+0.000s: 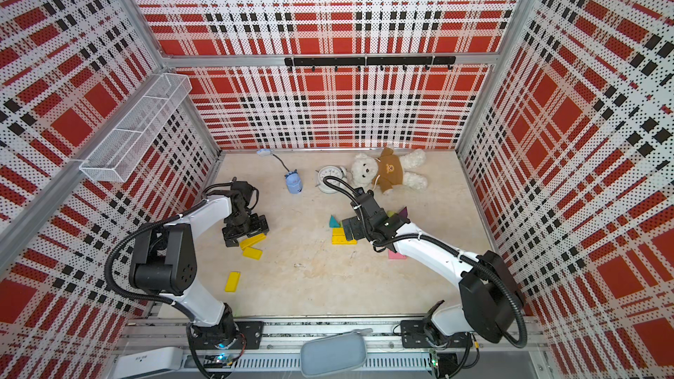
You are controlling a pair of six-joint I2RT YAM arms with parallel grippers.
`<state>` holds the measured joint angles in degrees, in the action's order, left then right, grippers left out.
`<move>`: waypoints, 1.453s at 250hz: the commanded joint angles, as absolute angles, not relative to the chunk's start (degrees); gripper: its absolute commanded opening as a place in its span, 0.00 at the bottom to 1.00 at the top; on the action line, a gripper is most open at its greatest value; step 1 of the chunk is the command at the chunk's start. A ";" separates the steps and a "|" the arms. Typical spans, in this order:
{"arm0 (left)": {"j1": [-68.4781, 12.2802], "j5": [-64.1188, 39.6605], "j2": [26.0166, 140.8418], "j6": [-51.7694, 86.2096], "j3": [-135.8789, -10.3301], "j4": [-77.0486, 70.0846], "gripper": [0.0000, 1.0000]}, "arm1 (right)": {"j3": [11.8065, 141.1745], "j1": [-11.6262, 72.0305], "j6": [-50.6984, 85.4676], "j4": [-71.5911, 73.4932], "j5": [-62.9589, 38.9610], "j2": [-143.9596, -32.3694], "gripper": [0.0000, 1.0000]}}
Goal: Assemble a carrot with building blocks
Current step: Pick up the building block from the center of the board.
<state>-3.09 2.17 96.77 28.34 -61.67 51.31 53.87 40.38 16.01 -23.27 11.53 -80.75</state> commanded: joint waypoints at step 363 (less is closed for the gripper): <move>-4.17 4.08 94.09 30.80 -58.81 44.38 0.92 | 52.78 40.17 15.37 -20.89 12.36 -80.71 1.00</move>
